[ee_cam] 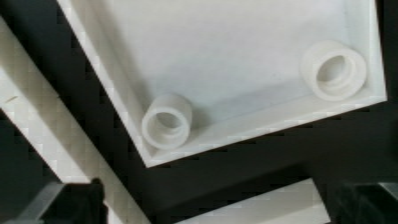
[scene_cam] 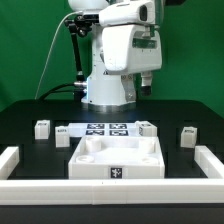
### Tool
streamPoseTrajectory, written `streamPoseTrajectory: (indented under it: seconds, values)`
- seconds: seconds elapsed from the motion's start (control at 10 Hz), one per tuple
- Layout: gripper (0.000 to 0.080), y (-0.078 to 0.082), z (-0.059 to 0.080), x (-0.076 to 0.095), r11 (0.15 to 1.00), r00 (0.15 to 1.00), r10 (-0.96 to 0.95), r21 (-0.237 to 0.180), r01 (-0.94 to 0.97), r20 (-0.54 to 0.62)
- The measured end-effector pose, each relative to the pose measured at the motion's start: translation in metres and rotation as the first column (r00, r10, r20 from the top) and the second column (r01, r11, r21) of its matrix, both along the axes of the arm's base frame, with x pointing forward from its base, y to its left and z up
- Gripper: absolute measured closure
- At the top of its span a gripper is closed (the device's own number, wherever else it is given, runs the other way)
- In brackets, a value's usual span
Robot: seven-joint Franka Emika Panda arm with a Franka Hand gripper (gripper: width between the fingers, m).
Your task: Assemble one leg
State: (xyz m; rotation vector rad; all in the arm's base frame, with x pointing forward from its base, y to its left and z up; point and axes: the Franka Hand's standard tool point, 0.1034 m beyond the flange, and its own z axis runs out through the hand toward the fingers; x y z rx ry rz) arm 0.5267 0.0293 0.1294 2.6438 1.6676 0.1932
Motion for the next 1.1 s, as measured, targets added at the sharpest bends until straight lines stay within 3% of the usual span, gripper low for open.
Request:
streamPoseTrajectory:
  seconds: [0.7, 1.1]
  values:
    - [0.015, -0.001, -0.001, -0.001, 1.0, 1.0, 0.002, -0.002, -0.002, -0.002]
    - [0.015, -0.004, -0.036, -0.025, 0.981, 0.981, 0.188, -0.034, -0.19, -0.053]
